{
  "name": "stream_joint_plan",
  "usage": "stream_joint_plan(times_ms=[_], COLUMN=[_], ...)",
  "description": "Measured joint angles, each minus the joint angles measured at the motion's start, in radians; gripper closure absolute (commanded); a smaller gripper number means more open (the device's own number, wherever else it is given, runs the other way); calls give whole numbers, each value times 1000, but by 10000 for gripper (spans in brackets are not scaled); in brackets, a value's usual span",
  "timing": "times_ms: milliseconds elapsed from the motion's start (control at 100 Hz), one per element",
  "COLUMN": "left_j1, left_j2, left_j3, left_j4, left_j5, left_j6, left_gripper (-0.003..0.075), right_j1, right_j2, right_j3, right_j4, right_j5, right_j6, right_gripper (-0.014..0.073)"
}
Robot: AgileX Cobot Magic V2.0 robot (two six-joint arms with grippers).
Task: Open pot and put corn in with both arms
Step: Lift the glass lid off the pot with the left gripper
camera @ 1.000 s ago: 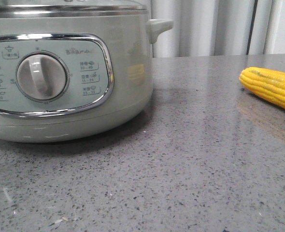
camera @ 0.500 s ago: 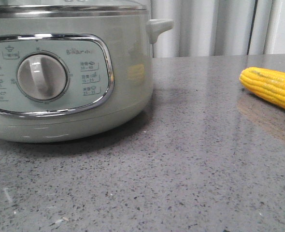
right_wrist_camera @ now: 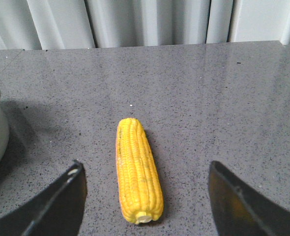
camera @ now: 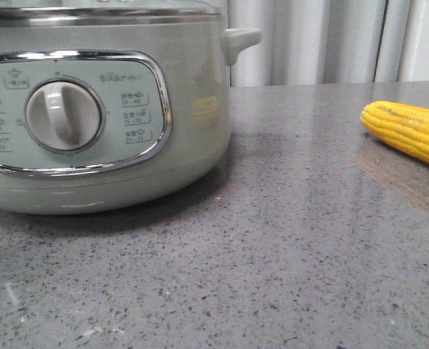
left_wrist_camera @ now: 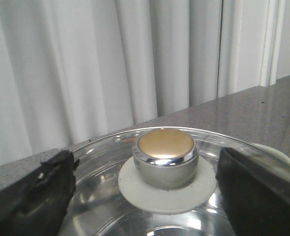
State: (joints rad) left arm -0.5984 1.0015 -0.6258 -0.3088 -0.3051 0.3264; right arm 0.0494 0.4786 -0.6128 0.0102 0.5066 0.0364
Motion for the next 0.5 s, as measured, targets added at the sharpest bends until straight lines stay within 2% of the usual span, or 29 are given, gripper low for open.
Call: stream_joint_plan(times_ms=[500], left_j1=[0], left_j2=[179], left_j3=[-106], left_j4=[-19], left_j5=[-10], left_j6=[0], left_gripper=[146], right_j1=[0], right_j2=[0], right_j3=[0], right_j4=[0], right_j5=[0], right_j6=[0], right_gripper=[134])
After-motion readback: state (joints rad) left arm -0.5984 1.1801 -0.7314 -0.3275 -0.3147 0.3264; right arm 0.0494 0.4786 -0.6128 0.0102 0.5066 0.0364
